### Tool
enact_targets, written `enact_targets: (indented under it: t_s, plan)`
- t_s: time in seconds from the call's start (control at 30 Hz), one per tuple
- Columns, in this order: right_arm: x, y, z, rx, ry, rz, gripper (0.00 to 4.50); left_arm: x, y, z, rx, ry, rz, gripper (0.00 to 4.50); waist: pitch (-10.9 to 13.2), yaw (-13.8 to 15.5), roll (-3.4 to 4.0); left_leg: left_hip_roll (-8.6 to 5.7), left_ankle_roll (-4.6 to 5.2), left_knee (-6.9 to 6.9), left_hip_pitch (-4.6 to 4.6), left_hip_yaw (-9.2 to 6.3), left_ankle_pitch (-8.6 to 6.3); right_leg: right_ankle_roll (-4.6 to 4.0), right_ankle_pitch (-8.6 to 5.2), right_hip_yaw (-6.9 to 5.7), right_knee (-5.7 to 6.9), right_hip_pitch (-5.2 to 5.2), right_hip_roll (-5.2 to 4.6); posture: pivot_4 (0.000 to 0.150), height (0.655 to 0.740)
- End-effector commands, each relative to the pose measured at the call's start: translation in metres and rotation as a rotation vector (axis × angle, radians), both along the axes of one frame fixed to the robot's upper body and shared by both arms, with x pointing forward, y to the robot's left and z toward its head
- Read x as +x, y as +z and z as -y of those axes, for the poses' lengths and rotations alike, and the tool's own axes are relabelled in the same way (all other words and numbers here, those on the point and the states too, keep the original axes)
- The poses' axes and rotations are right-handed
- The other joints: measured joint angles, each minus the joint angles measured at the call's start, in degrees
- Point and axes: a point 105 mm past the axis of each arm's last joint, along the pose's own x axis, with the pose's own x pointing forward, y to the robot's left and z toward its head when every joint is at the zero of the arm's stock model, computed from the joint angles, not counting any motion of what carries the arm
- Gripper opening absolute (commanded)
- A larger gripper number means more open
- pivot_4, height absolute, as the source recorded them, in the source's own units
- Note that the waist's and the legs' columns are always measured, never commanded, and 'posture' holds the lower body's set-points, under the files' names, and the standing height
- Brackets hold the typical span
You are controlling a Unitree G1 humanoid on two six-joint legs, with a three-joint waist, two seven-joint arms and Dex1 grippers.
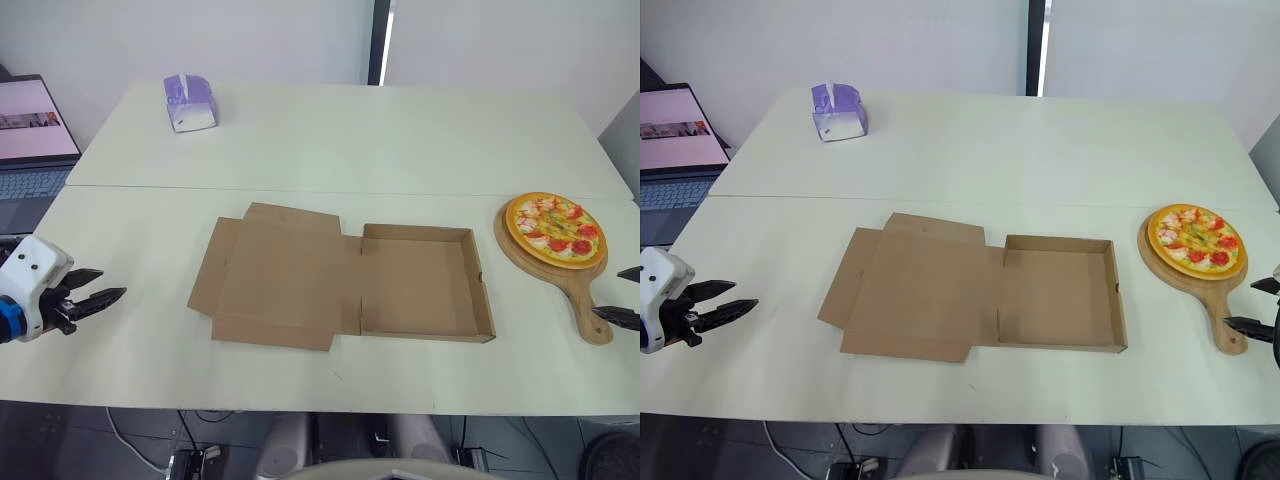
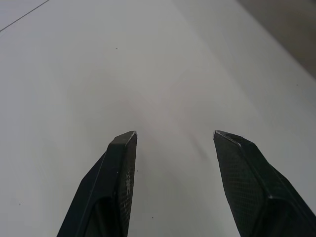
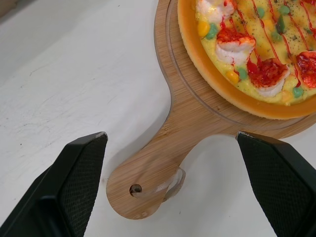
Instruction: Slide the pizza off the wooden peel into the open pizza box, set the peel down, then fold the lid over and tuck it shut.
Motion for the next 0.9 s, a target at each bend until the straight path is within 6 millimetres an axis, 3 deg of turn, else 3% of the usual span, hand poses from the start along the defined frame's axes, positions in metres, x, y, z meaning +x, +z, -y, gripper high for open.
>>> enact_targets:
  t_s: [0.03, 0.2, 0.57, 0.67, 0.73, 0.8, 0.9]
  plan:
    - [0.002, 0.014, -0.001, -0.011, 0.007, 0.058, 4.50, 0.004, 0.009, 0.002, -0.021, -0.009, 0.032, 2.54, 0.00, 0.00, 0.00, 0.00, 0.00, 0.00, 0.00, 0.00, 0.00, 0.00, 0.00, 0.00, 0.00, 0.00, 0.00, 0.150, 0.7251]
    - [0.002, 0.014, -0.002, -0.012, 0.013, 0.074, 4.50, 0.002, 0.007, 0.006, -0.037, -0.053, 0.024, 2.54, 0.00, 0.00, 0.00, 0.00, 0.00, 0.00, 0.00, 0.00, 0.00, 0.00, 0.00, 0.00, 0.00, 0.00, 0.00, 0.150, 0.7251]
    - [0.003, 0.013, -0.001, 0.021, -0.005, 0.081, 4.50, 0.009, 0.023, 0.012, -0.124, -0.086, 0.113, 2.54, 0.00, 0.00, 0.00, 0.00, -0.01, 0.00, 0.00, 0.00, 0.01, 0.00, 0.00, 0.00, 0.00, 0.00, 0.00, 0.150, 0.7251]
    - [0.002, 0.012, -0.003, 0.037, -0.006, 0.071, 4.50, 0.013, 0.021, 0.011, -0.110, -0.068, 0.127, 3.08, 0.00, 0.00, 0.00, 0.00, -0.01, 0.01, 0.00, 0.00, 0.01, 0.00, 0.00, 0.00, 0.01, 0.00, 0.00, 0.150, 0.7251]
    - [0.003, 0.014, -0.004, 0.043, -0.010, 0.085, 4.50, 0.011, 0.021, 0.016, -0.150, -0.100, 0.105, 3.72, 0.00, 0.00, 0.00, 0.00, -0.01, 0.01, 0.00, 0.00, 0.01, 0.00, 0.00, 0.00, 0.01, 0.00, 0.00, 0.150, 0.7251]
    - [0.004, 0.017, -0.005, 0.058, -0.021, 0.107, 4.50, 0.017, 0.034, 0.027, -0.177, -0.151, 0.143, 4.37, 0.00, 0.00, 0.00, 0.00, -0.01, 0.01, 0.00, 0.01, 0.01, 0.00, 0.00, 0.00, 0.01, 0.00, 0.00, 0.150, 0.7251]
    - [0.004, 0.018, -0.007, 0.071, -0.026, 0.119, 4.50, 0.024, 0.048, 0.057, -0.222, -0.263, 0.164, 4.47, 0.00, 0.29, 0.00, -0.01, -0.01, 0.03, -0.01, -0.01, 0.01, 0.00, 0.00, -0.01, 0.02, 0.01, 0.00, 0.150, 0.7251]
